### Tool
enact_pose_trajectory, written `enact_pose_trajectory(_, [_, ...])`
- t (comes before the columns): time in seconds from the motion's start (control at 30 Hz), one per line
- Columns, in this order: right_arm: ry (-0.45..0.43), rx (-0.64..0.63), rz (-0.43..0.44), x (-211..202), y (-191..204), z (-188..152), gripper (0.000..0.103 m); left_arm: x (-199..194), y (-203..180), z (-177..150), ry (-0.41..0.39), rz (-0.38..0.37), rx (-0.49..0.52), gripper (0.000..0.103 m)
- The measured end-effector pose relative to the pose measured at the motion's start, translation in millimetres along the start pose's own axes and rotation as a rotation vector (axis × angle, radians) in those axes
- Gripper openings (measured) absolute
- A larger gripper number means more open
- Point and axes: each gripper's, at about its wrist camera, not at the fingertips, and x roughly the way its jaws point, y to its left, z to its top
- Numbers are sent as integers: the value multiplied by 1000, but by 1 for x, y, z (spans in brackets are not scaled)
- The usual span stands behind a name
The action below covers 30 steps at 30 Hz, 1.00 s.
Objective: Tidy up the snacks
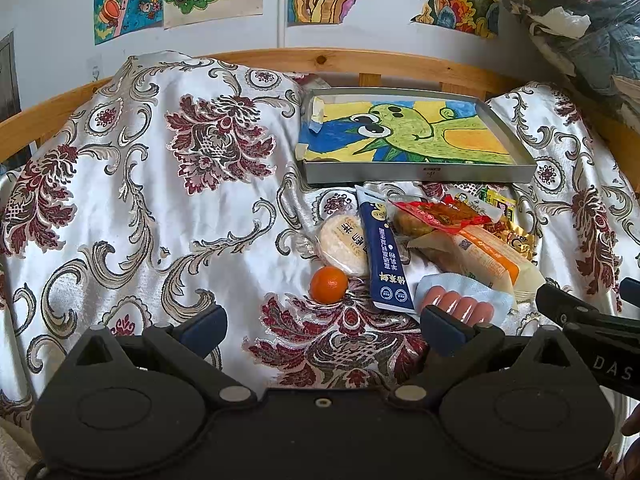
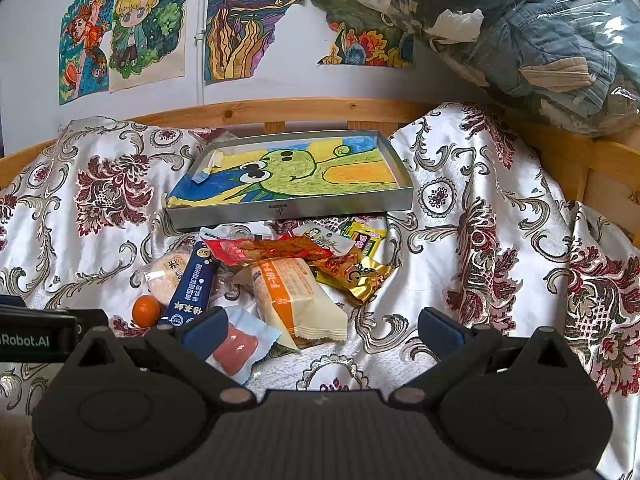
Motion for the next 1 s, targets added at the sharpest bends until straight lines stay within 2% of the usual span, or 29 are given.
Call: enact_pose_trajectory(1.0, [4,1,2,1,1,-2,103,6,-1,-5,19,-4,-1,102])
